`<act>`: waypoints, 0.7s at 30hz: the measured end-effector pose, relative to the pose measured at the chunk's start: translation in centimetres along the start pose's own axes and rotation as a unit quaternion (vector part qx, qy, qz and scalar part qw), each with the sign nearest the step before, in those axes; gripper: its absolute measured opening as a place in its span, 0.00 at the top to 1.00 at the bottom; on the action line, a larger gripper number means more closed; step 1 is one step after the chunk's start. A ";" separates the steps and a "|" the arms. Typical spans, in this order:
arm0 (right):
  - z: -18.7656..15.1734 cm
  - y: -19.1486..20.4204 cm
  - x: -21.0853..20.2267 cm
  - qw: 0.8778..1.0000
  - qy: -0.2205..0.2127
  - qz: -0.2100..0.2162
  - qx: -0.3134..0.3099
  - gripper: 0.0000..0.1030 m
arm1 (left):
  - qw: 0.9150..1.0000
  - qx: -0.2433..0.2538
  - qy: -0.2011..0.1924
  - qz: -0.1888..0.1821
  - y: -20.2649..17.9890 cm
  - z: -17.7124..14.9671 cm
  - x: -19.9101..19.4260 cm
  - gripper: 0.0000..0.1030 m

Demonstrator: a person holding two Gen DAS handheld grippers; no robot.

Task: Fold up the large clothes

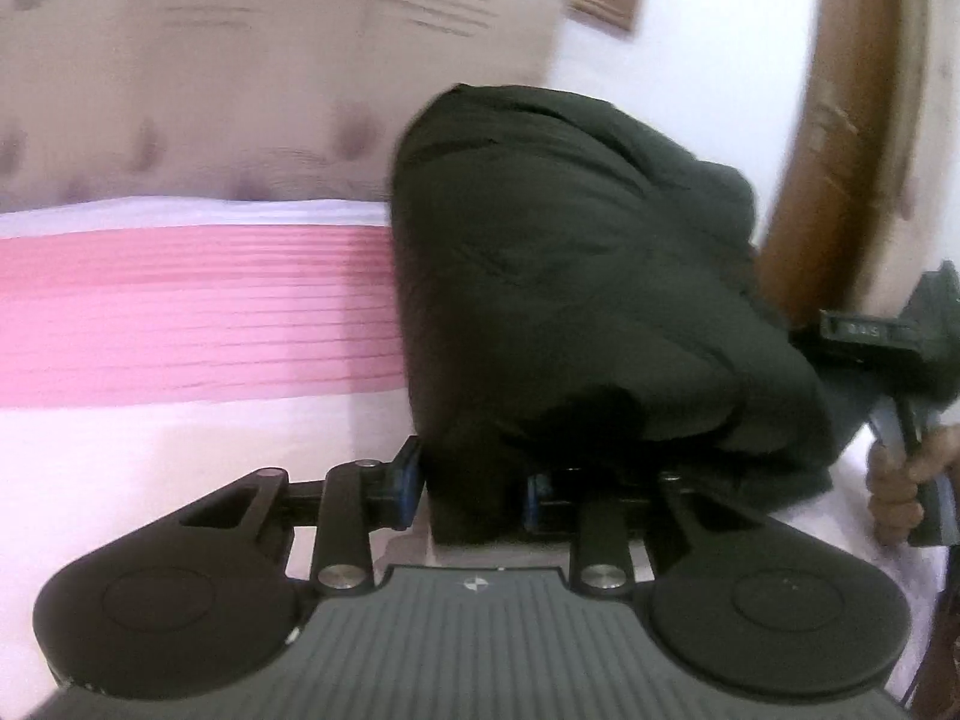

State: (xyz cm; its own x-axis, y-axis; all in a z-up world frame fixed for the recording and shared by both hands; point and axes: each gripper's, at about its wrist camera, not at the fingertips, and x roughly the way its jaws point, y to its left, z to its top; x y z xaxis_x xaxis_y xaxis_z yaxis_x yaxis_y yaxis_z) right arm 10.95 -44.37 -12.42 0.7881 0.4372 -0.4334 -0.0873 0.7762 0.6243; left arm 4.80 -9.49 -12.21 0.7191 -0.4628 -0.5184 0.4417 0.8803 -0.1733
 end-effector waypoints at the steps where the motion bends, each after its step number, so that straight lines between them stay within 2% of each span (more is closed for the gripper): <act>1: -0.4 1.0 0.7 1.000 0.005 0.009 -0.006 0.40 | 1.000 0.000 -0.002 0.017 1.0 -0.4 -1.2 0.70; 5: -1.5 5.1 3.5 0.998 0.023 0.035 -0.051 0.35 | 0.998 -0.016 -0.014 0.062 4.0 -1.7 -4.9 0.70; 8: -1.5 6.5 4.3 0.998 0.015 0.035 -0.053 0.34 | 0.995 -0.016 -0.047 0.085 4.9 -1.6 -7.6 0.70; 10: -1.0 6.9 3.7 0.998 0.007 0.030 -0.053 0.34 | 0.993 -0.027 -0.076 0.086 5.1 -0.8 -9.4 0.52; 12: -1.2 6.8 2.1 0.998 -0.006 0.024 -0.051 0.34 | 0.990 -0.034 -0.113 0.074 4.9 0.4 -10.5 0.43; 13: -0.9 6.7 1.4 0.999 -0.017 0.021 -0.048 0.34 | 0.990 -0.028 -0.125 0.066 4.5 1.1 -10.7 0.43; 17: -0.2 6.4 0.1 0.998 -0.039 0.011 -0.040 0.34 | 0.992 0.001 -0.123 -0.001 1.9 4.4 -8.2 0.43; 19: -0.2 6.5 0.5 0.999 -0.028 -0.004 -0.041 0.49 | 0.993 0.009 -0.114 -0.035 0.6 5.6 -6.3 0.43; 20: -0.3 6.6 0.9 0.999 -0.023 -0.006 -0.045 0.59 | 0.992 0.008 -0.112 -0.050 0.1 6.3 -5.3 0.43; 21: -0.5 6.8 1.4 0.999 -0.022 -0.006 -0.049 0.62 | 0.992 0.005 -0.111 -0.061 -0.2 6.4 -4.5 0.43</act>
State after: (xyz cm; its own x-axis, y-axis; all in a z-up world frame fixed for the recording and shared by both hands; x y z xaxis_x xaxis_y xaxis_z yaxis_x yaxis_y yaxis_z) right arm 11.13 -38.22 -9.11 0.8149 0.4092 -0.4104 -0.1351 0.8228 0.5521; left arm 4.93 -8.27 -4.52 0.7600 -0.5781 -0.2972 0.5365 0.8160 -0.2152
